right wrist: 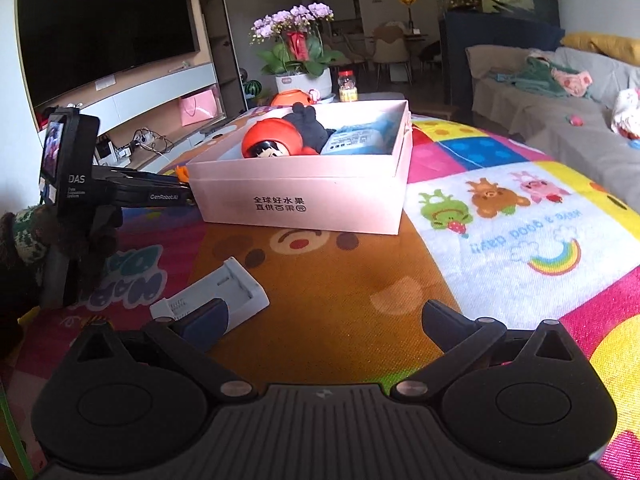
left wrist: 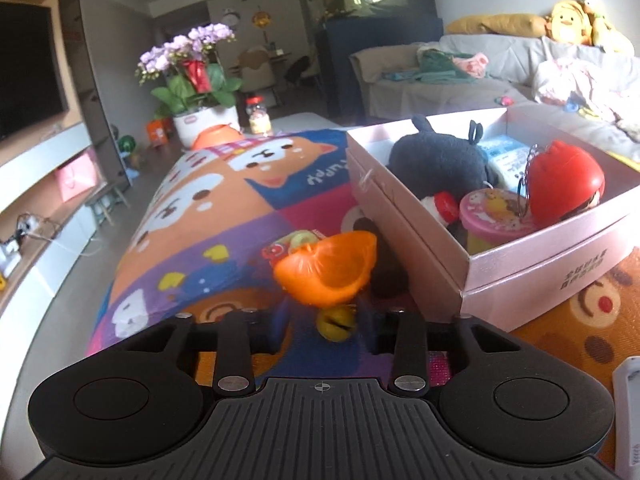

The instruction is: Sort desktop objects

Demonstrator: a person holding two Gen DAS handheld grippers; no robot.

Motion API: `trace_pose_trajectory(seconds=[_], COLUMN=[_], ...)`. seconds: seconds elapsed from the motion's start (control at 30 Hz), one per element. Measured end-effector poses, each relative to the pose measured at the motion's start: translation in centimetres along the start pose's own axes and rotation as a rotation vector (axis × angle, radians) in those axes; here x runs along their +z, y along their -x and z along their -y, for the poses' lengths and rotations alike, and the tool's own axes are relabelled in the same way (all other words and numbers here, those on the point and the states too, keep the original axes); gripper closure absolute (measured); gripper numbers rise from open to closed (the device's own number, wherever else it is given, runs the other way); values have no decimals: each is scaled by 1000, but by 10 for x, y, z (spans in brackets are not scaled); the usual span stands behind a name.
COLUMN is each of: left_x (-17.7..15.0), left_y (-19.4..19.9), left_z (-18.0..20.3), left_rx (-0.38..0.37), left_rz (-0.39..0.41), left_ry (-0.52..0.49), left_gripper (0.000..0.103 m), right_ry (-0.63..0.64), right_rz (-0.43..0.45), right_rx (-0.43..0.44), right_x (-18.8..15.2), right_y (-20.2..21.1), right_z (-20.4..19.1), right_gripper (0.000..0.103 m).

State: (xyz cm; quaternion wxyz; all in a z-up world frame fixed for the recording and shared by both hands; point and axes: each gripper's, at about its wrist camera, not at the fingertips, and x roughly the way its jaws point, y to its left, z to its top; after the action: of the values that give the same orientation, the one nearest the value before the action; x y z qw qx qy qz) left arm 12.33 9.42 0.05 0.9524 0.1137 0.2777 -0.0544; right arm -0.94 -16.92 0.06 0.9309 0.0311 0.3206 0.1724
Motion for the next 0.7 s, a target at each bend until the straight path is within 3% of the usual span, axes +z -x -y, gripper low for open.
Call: trace_pose_trajectory(seconds=[0.07,0.2,0.3,0.4,0.43,0.47,0.53,0.7], left_x=[1,-6,-16,-22,-21,-17,-8,12], left_y=[9,34,53,63,62,58,46,12], left_z=[-1,4,10,15,13,10,-4,-39], left_rx=[0,-37,-109,-102,-81,-56,-8,-14], left_rz=[16,33,22,27,33,38,38,1], left_ry=[-3,-21,-22,-24,-19,-5,76,337], left_gripper=[85,86,86,80,73,58,48,48], right_ry=[-1,2,5,12,14,18,24,25], right_rz=[-8,-11,-11,-11,-13,-14,-10,-7], right_rx=[3,4,1,-3,-5,-10,-17,-20], right_x=[-1,-1,-1,-1,-1,-1,-1,-2], right_y=[-1,-1,-1,-1,-1,-1,0,1], right_z=[0,-1,-1,-2,-2,-3,-5,-5], right_gripper=[0,0,0,0,0,0,0,0])
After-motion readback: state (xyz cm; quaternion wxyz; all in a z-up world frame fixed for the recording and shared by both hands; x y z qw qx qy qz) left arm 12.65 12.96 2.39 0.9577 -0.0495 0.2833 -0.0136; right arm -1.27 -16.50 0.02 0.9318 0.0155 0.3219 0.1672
